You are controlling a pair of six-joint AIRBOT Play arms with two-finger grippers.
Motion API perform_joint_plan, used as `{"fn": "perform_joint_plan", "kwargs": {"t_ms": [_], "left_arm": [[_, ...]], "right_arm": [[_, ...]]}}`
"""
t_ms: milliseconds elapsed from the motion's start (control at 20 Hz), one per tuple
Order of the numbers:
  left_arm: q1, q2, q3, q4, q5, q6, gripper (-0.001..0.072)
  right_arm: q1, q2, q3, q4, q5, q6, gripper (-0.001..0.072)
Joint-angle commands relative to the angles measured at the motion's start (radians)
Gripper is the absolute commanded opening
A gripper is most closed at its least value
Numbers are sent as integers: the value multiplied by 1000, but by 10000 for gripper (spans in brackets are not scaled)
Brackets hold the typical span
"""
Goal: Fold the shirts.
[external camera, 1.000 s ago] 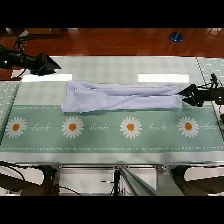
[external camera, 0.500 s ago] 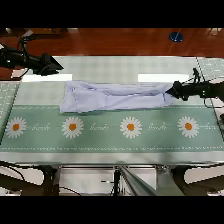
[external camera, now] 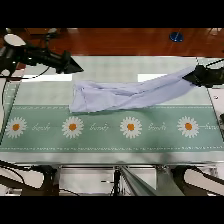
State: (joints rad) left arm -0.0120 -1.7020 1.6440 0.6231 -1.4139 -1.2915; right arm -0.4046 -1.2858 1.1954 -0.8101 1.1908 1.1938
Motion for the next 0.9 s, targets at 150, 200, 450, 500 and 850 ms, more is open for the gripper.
{"fn": "perform_joint_plan", "kwargs": {"t_ms": [150,200,450,500,850], "left_arm": [[-252,-3,-21,-2,61,-68,23],[-296,-3,-26,-2,95,-70,23],[-504,-39,-26,-3,287,-118,23],[-544,-57,-26,-3,311,-117,23],[-695,-180,-25,-33,452,-125,22]], "right_arm": [[-6,208,1,-117,99,53,30],[-6,229,1,-118,110,60,31],[-6,301,1,-120,150,90,31],[-6,312,1,-120,154,95,30],[-3,404,1,-107,214,161,31]]}}
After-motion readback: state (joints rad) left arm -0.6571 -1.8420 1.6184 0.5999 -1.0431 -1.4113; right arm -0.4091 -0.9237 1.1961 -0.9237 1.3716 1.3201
